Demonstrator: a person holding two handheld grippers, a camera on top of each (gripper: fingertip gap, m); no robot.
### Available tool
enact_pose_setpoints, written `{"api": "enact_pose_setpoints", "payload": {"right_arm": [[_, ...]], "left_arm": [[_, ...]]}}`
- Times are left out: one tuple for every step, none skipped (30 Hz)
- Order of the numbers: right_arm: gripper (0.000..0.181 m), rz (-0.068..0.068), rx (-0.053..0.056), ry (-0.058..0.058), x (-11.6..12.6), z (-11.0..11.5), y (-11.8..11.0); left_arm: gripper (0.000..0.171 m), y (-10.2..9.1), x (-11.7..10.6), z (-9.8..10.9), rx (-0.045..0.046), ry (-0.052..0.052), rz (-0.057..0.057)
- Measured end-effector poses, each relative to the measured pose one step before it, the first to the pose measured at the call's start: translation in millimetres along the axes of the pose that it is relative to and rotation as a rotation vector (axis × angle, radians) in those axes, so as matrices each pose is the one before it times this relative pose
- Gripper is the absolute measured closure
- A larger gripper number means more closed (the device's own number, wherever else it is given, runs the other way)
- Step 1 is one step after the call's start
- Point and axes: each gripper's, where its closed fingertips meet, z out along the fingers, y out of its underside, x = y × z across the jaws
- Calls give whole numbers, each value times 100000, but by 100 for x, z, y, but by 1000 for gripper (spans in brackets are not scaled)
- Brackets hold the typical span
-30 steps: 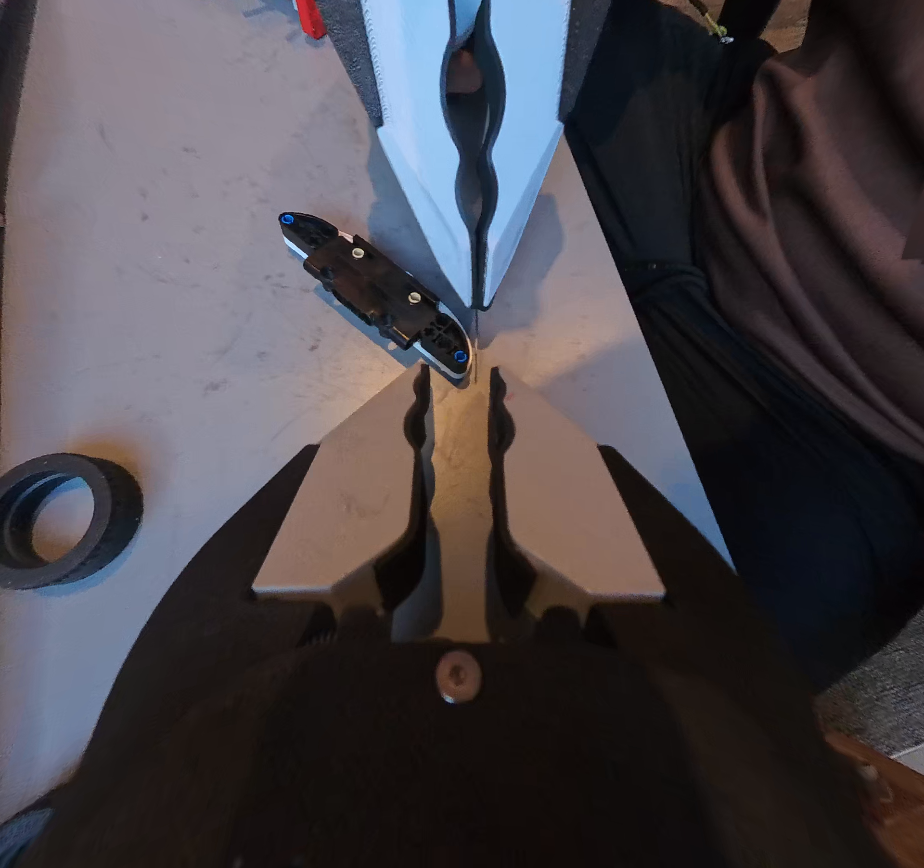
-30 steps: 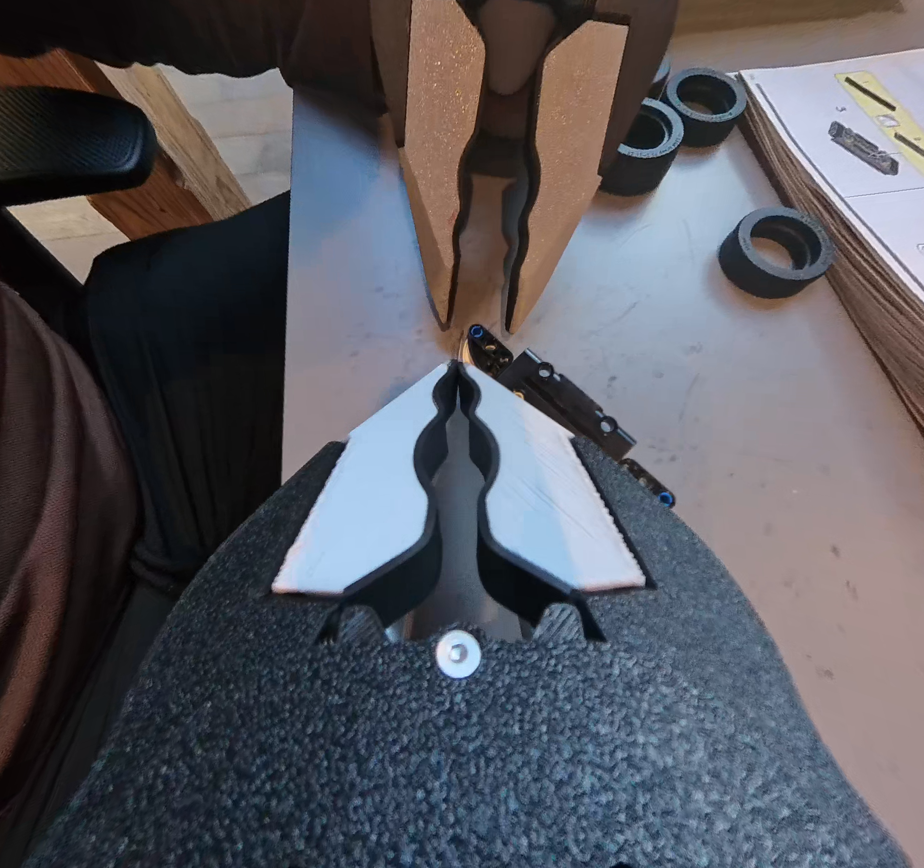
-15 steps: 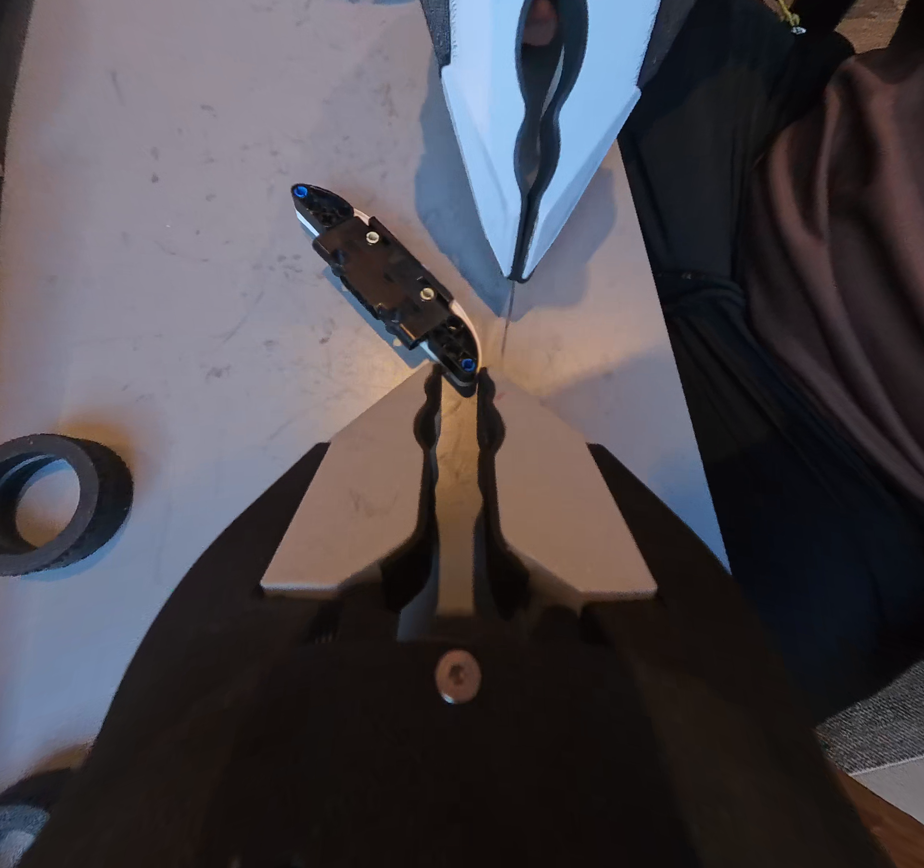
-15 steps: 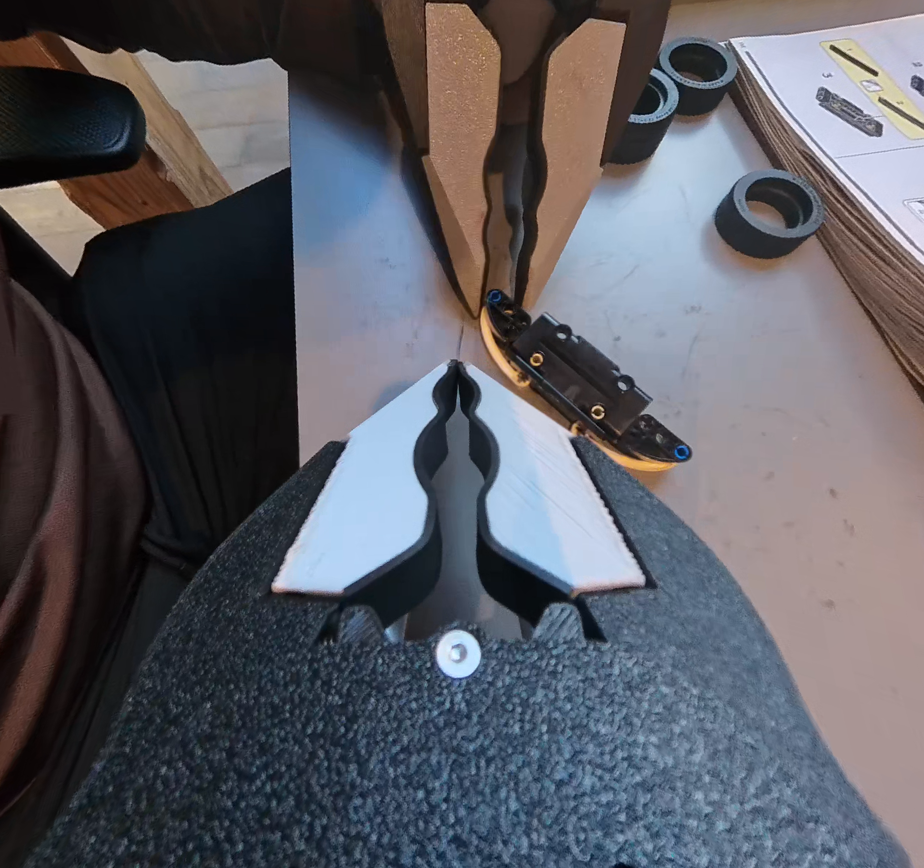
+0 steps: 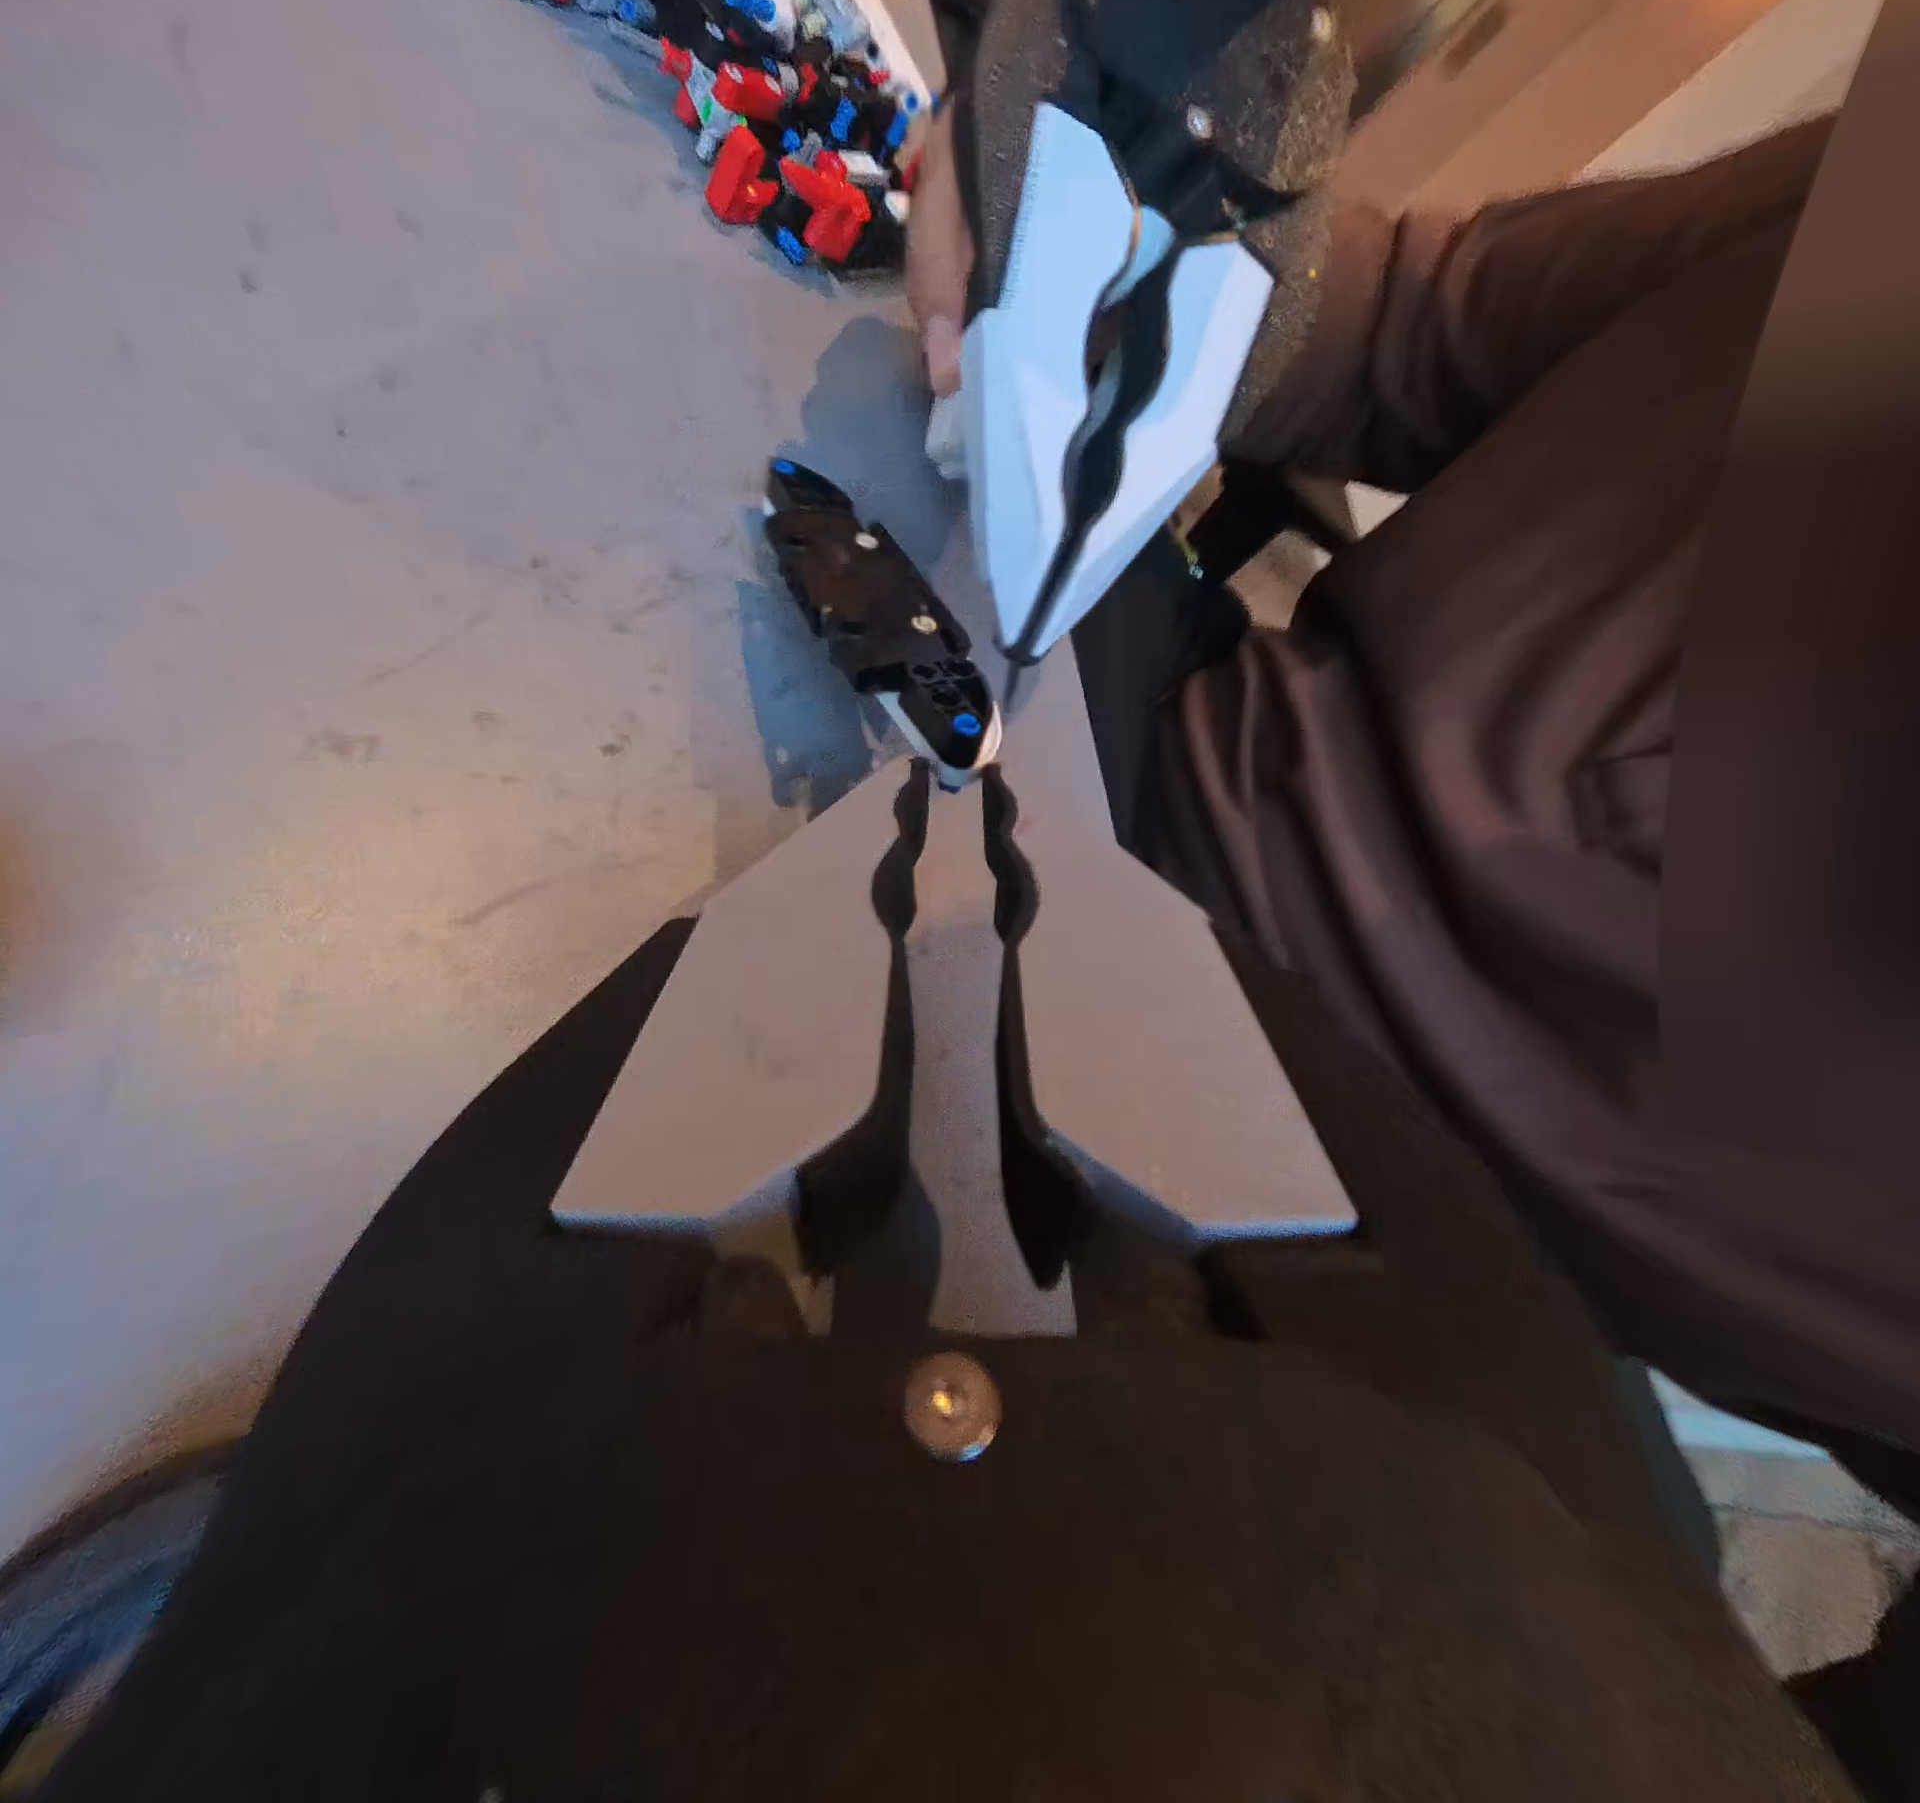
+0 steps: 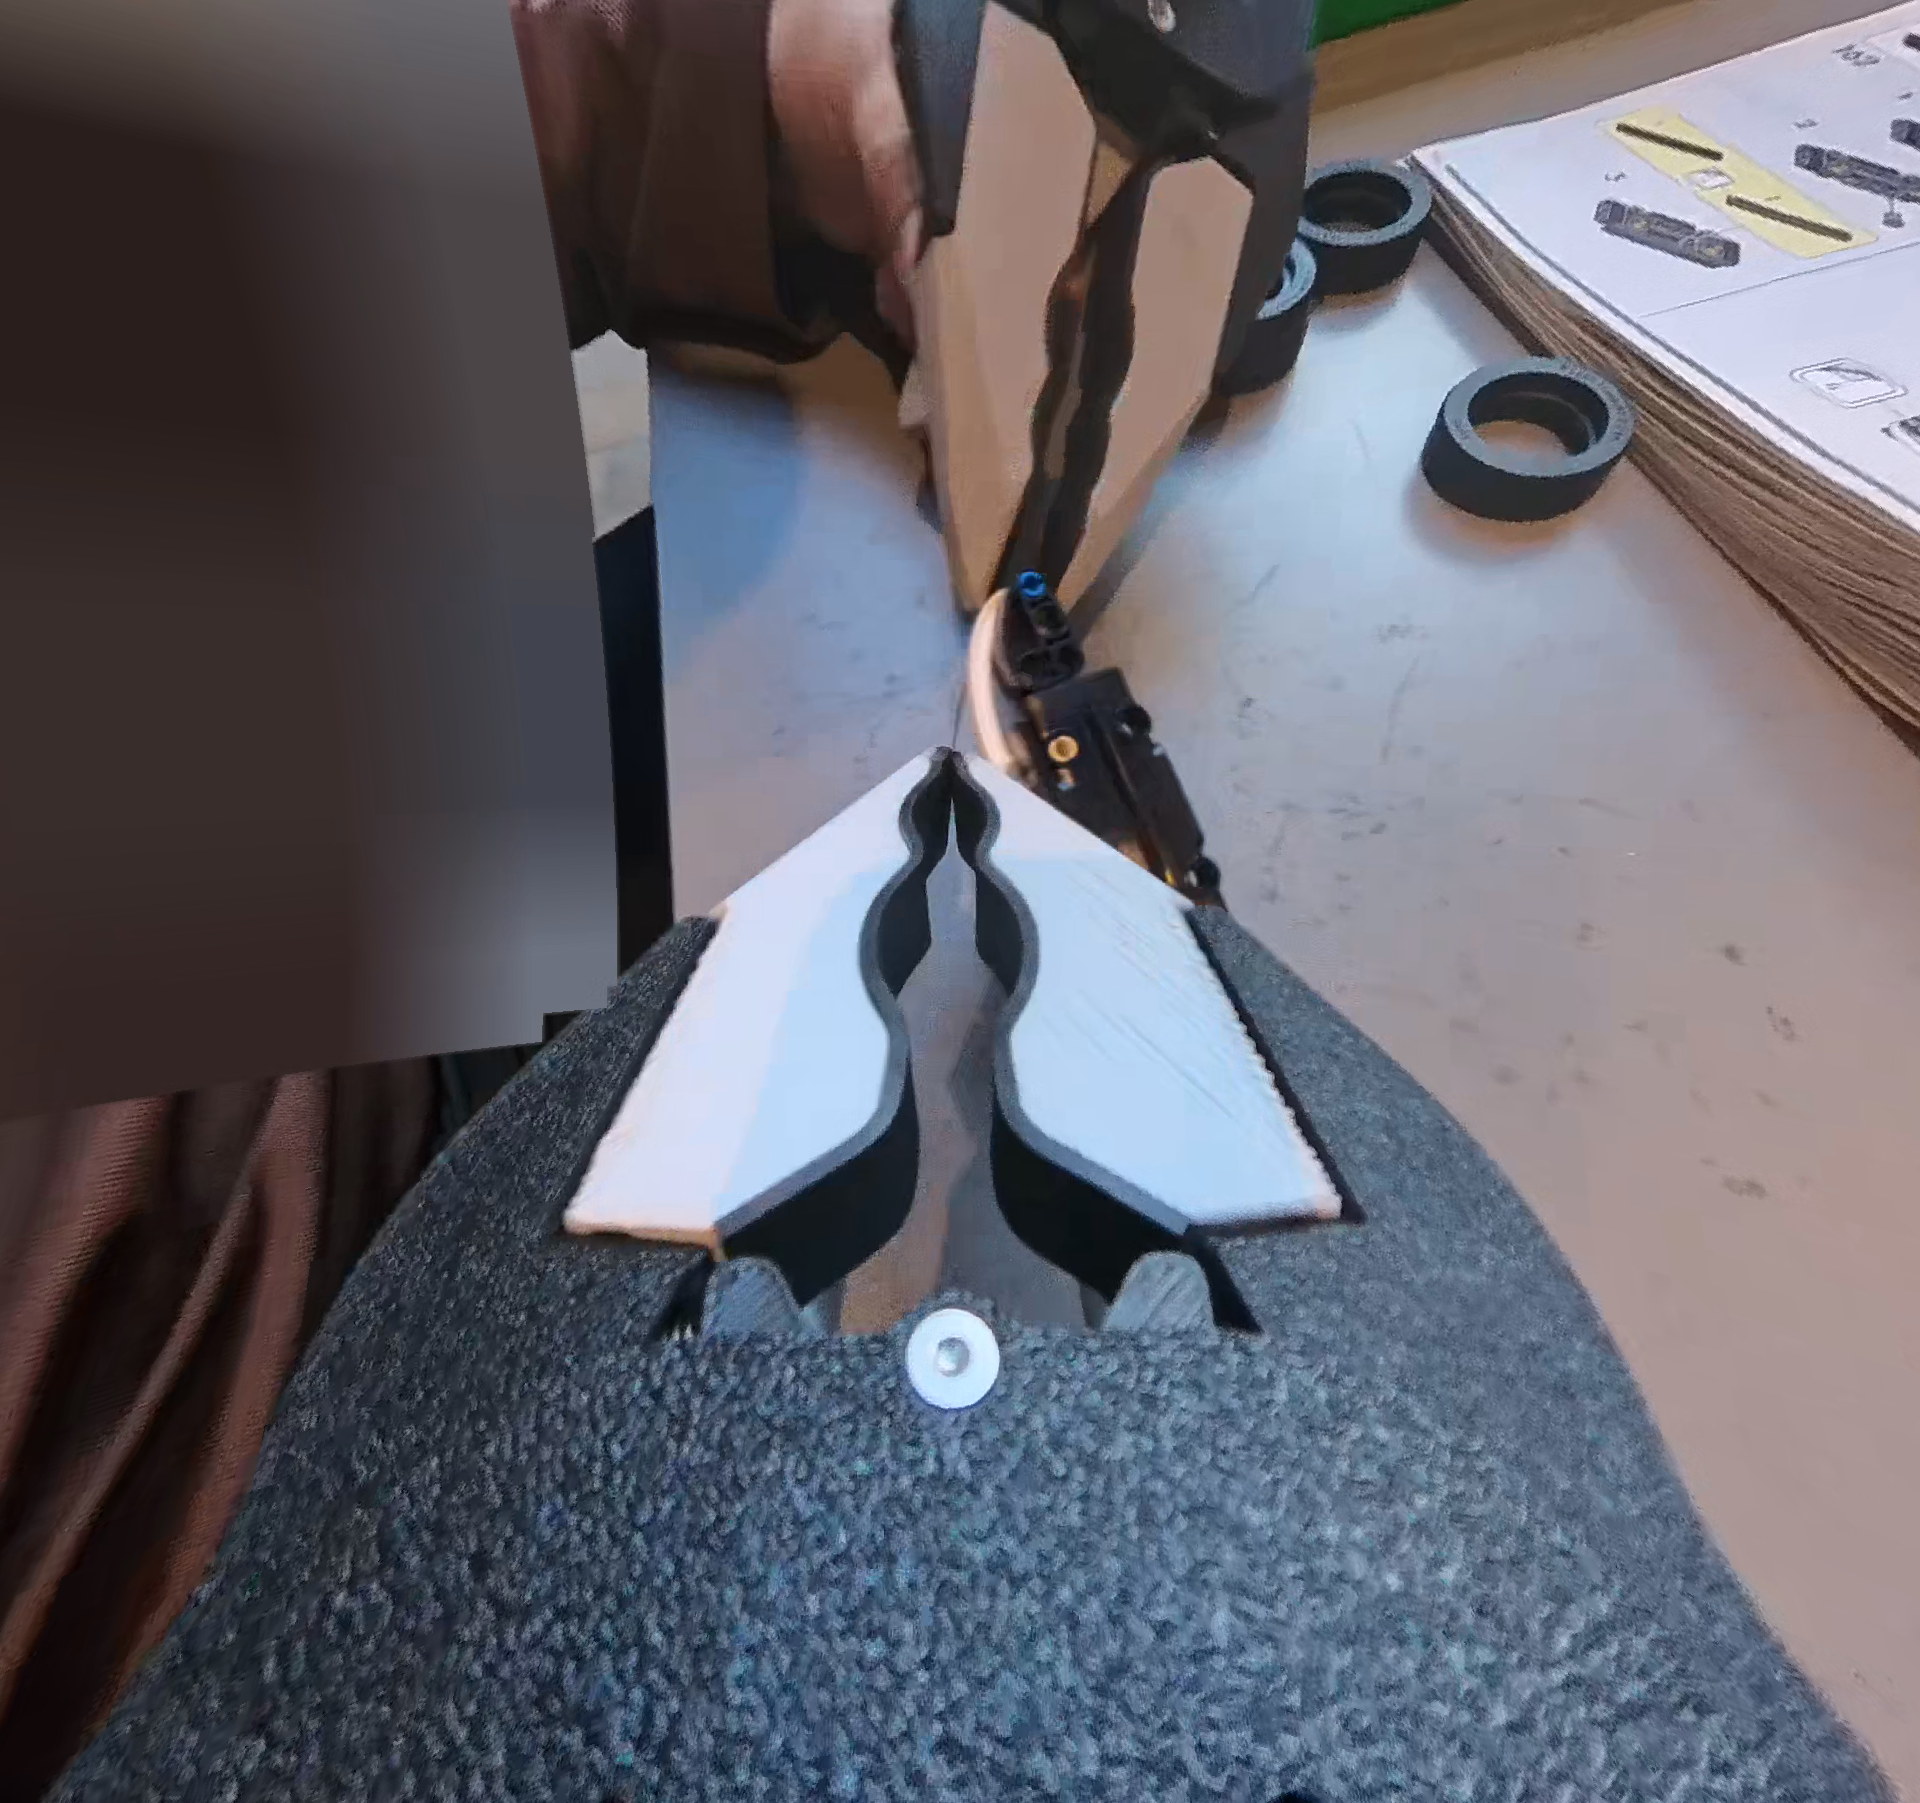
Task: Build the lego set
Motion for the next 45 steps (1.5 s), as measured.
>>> {"api": "enact_pose_setpoints", "payload": {"right_arm": [[181,-100,1017,-170,-172,-360,-219],[181,-292,815,250,-129,-373,-178],[181,-70,464,691,-43,-379,-80],[181,352,-23,1032,73,-358,66],[181,546,41,1068,95,-348,108],[181,579,454,882,65,-360,99],[181,794,426,598,26,-350,103],[181,1010,516,298,-28,-362,99],[181,1143,761,148,-47,-373,53],[181,1085,832,190,-44,-378,46],[181,1029,767,475,15,-375,68],[181,1149,705,614,72,-355,74],[181,1239,794,415,74,-314,55],[181,1142,896,228,48,-286,38],[181,951,800,236,49,-244,14],[181,762,587,222,61,-197,31],[181,496,456,213,50,-144,46],[181,291,100,334,77,-102,74],[181,158,-353,531,98,-93,109],[181,-162,-553,430,29,-137,115],[181,-611,-632,516,-39,-219,90],[181,-903,-660,1248,21,-335,86],[181,-868,-629,1800,54,-445,103],[181,-617,-363,1754,20,-546,111],[181,-492,-94,1581,-19,-606,130],[181,-362,-19,1916,46,-630,198],[181,-110,-285,2083,167,-575,324],[181,263,-430,1792,226,-481,409],[181,821,-119,1208,231,-360,389],[181,1475,445,155,139,-251,302],[181,1890,772,-923,2,-132,199],[181,1798,869,-1240,-51,-49,101],[181,1143,852,-1187,-85,28,36],[181,579,514,-948,-87,111,41],[181,351,-276,-557,-15,177,121],[181,-49,-921,6,66,250,188],[181,-491,-1189,453,112,280,183],[181,-864,-1498,410,105,314,185],[181,-1461,-2116,274,57,359,227],[181,-1967,-2506,773,114,381,257],[181,-2060,-2450,1154,148,415,238],[181,-1859,-2180,640,83,442,209],[181,-1826,-1843,106,-13,454,158],[181,-1908,-1594,326,44,457,103],[181,-1862,-1548,553,106,445,91]], "left_arm": [[164,-270,-198,-243,2373,458,-2836],[164,-247,-303,-200,1884,-265,-2990],[164,-138,-309,-98,984,-833,-2170],[164,-73,-176,0,376,-753,-960],[164,-38,-214,46,31,-1073,-945],[164,-63,-207,27,204,-697,-1357],[164,-143,-140,-21,790,-19,-1542],[164,-227,-145,-112,1393,102,-1688],[164,-246,-94,-150,1729,552,-1654],[164,-275,-31,-190,1943,929,-1571],[164,-302,-1,-209,2120,1175,-1515],[165,-269,23,-203,1959,1471,-1612],[166,-268,2,-201,1778,1305,-1638],[171,-309,67,-221,2154,1601,-1266],[171,-269,-27,-171,1847,788,-1303],[171,-40,70,-52,283,1055,-593],[171,85,50,43,-503,61,352],[171,109,-37,88,-682,-709,627],[171,96,-46,76,-543,-934,696],[171,30,-120,41,-34,-1459,531],[171,7,-120,30,212,-1744,945],[171,49,20,45,26,-1201,1677],[171,37,2,45,276,-1693,1835],[171,75,48,86,-15,-2110,2741],[171,178,49,190,-968,-2918,3602],[171,211,-59,344,-1334,-4271,3629],[166,107,83,571,-1190,-3893,4163],[138,4,-26,808,-1184,-4637,3080],[129,202,185,938,-3026,-2511,2391],[128,239,264,1006,-4082,-924,1734],[125,160,190,1028,-3624,-269,1263],[127,166,31,954,-3564,-411,844],[132,262,-71,792,-4238,-784,787],[140,143,169,561,-3554,583,1784],[144,-63,-10,348,-1513,-837,2067],[150,-12,-251,233,-1540,-2311,2274],[155,2,-118,182,-1639,-1118,2558],[157,-56,-6,154,-1150,-38,1852],[156,-91,89,128,-859,837,1033],[154,-105,131,114,-662,1191,509],[149,-122,161,82,-469,1471,580],[145,-113,108,56,-507,927,853],[143,-50,-48,-10,-759,-108,1331],[139,-54,-78,-38,-697,-504,2208],[135,-32,-97,-44,-699,-920,2991]]}}
